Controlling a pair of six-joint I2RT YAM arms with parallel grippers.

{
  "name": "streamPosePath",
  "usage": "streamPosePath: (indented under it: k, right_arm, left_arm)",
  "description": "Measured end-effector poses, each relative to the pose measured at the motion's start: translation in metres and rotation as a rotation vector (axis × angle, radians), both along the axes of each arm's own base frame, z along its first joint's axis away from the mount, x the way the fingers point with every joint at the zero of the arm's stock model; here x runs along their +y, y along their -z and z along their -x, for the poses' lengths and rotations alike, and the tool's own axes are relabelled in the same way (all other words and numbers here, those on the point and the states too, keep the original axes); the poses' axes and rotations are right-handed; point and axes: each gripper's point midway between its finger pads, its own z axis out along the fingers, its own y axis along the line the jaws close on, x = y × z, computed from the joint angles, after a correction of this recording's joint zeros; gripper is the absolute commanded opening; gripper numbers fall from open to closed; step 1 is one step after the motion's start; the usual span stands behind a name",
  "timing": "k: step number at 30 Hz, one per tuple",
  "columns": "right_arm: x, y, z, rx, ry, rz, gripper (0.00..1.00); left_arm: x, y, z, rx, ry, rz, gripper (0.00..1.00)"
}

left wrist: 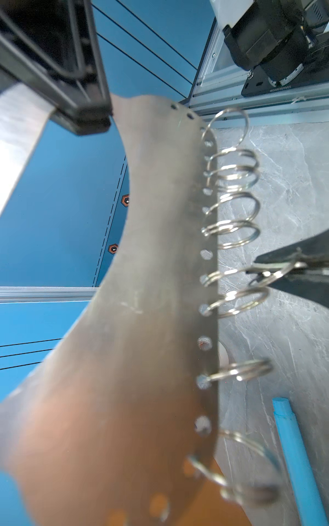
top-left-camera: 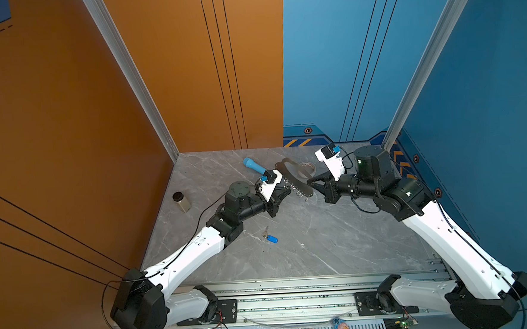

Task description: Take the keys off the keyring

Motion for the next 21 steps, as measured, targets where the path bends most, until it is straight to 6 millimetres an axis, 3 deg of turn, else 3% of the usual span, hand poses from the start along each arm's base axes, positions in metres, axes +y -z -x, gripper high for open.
streamPosePath:
  k: [10, 18, 21]
  right_arm:
    - [-0.012, 0.018, -0.008, 0.021, 0.073, -0.04, 0.0]
    - [0.002, 0.039, 0.0, 0.037, 0.037, -0.22, 0.01]
    - [0.012, 0.047, 0.004, 0.046, 0.025, -0.291, 0.1]
  left_arm:
    - [0.021, -0.009, 0.007, 0.042, -0.016, -0.173, 0.0]
    - [0.049, -0.021, 0.014, 0.044, -0.035, -0.43, 0.0]
    - [0.057, -0.022, 0.014, 0.041, -0.039, -0.518, 0.0]
